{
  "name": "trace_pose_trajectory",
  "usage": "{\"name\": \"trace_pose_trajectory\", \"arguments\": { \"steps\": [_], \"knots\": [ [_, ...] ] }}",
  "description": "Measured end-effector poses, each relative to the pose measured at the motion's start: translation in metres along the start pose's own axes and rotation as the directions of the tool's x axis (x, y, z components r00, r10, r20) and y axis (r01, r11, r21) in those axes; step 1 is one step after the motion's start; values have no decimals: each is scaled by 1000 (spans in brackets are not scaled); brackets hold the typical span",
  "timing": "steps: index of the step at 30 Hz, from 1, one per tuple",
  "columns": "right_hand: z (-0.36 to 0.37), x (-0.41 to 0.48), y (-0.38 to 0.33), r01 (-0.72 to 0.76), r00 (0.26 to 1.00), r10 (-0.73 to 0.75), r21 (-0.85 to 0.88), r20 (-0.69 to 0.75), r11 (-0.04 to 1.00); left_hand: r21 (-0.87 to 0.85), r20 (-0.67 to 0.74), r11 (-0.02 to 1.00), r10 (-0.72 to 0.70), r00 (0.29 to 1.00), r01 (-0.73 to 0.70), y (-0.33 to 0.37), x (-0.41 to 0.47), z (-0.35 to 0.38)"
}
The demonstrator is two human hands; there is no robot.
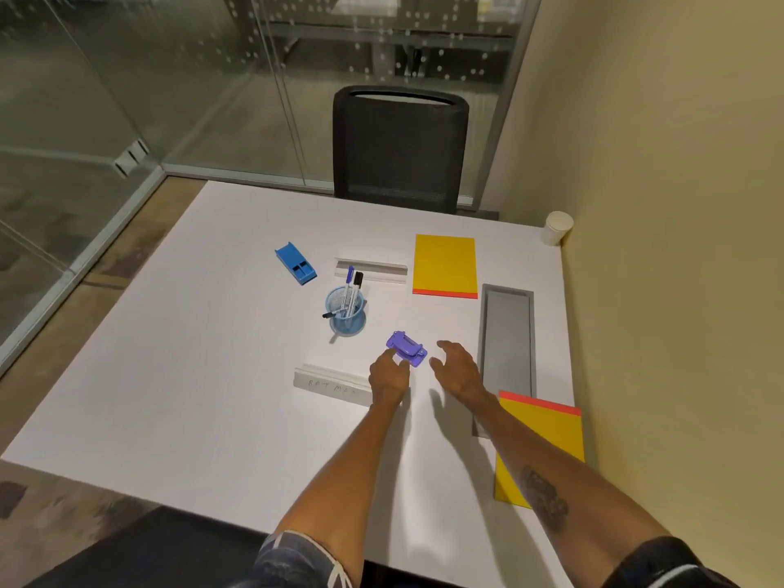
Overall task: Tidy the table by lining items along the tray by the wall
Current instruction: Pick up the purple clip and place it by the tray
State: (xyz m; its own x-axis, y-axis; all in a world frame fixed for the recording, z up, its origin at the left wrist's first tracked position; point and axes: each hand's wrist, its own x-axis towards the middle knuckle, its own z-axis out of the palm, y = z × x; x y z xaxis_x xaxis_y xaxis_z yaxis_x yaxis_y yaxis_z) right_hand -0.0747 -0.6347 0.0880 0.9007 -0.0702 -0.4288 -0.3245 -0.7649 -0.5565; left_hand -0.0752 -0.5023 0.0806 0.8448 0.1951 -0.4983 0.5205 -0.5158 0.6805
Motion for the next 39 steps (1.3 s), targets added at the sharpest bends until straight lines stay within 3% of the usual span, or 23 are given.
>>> {"name": "trace_pose_trajectory", "arguments": {
  "steps": [5, 19, 32, 39],
  "knots": [
    [11, 16, -7, -31, 999, 30, 18, 16, 999, -76, 39, 990, -114, 993, 116, -4, 25, 0],
    [19, 45, -1, -86, 994, 86, -5, 71, 996, -168, 91, 959, -217, 972, 230, -15, 53, 12],
    [23, 86, 1, -121, 986, 101, 154, 137, 981, -159, 64, 924, -342, 937, 348, -8, 76, 37],
    [29, 105, 2, -108, 986, 85, 163, 145, 981, -254, 29, 886, -395, 918, 389, -4, 92, 44]
  ]
}}
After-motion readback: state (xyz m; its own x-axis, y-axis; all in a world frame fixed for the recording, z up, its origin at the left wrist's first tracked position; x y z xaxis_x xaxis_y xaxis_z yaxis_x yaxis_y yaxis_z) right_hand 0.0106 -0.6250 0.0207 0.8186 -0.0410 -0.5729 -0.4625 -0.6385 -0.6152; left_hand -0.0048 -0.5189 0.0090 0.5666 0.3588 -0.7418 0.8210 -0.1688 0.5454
